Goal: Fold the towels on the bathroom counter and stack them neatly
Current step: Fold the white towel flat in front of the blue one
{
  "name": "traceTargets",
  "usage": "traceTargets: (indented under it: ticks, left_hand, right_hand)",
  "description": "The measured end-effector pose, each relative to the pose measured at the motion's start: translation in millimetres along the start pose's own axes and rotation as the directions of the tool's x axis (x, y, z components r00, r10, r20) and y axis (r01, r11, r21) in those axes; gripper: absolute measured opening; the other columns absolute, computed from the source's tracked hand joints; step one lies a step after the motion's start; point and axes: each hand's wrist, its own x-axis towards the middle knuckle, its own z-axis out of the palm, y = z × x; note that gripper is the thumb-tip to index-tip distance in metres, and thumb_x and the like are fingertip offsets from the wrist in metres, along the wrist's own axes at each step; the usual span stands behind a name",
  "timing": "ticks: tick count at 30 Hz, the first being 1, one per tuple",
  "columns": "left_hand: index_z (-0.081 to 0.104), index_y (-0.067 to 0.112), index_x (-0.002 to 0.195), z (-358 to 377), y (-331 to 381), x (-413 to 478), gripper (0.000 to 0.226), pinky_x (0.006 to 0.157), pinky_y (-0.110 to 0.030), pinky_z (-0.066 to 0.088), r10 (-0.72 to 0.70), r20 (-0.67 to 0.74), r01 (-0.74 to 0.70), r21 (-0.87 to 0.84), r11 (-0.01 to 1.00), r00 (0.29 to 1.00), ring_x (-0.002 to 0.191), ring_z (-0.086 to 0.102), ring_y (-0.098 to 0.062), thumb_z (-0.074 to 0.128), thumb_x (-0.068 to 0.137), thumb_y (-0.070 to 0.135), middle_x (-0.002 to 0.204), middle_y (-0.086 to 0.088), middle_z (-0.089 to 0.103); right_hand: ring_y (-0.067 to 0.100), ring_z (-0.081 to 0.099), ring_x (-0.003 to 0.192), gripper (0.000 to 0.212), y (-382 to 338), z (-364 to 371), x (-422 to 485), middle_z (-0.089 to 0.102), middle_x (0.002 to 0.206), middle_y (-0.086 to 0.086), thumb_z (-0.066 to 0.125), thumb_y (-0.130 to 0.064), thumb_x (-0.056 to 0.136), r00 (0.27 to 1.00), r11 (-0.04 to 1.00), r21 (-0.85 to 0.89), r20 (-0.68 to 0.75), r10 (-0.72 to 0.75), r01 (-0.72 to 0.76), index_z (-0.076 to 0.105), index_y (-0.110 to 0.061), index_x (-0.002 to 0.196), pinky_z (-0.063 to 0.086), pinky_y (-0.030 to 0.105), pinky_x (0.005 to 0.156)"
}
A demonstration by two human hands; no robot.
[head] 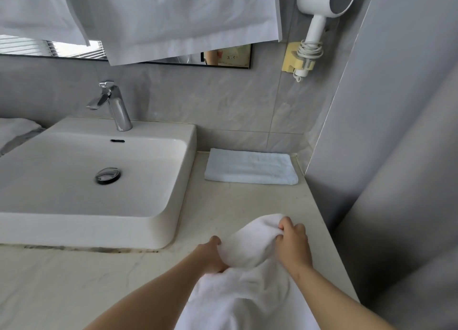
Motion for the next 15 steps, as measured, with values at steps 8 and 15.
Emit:
traceTargets:
  ticks: [8, 15]
  left_hand:
    - [0.044, 0.012, 0.120, 6.3, 3.5, 12.1, 0.030, 0.085, -0.031, 0.045, 0.017, -0.241, 0.012, 0.118, 0.993, 0.970, 0.112, 0.051, -0.027, 0.048, 0.091, 0.014, 0.122, -0.008, 0.050]
    - [0.036, 0.022, 0.137, 4.9, 4.7, 23.5, 0.043, 0.097, -0.034, 0.038, 0.094, -0.294, -0.037, 0.194, 0.980, 0.951, 0.125, 0.036, -0.027, 0.041, 0.095, 0.029, 0.135, -0.003, 0.042]
  right_hand:
    - [0.026, 0.056, 0.099, 0.036, 12.2, 11.1, 3.2, 0.059, 0.117, 0.009, 0.037, -0.014, 0.095, 0.973, 0.980, -0.191, 0.230, -0.008, 0.053, 0.040, -0.019, 0.130, 0.044, 0.029, 0.078]
    - [0.021, 0.008, 0.146, 0.072, 8.7, 21.4, 2.8, 0.006, 0.159, 0.000, 0.042, -0.053, 0.093, 0.882, 0.906, -0.405, 0.462, 0.090, 0.120, 0.003, -0.032, 0.151, 0.011, 0.051, 0.115]
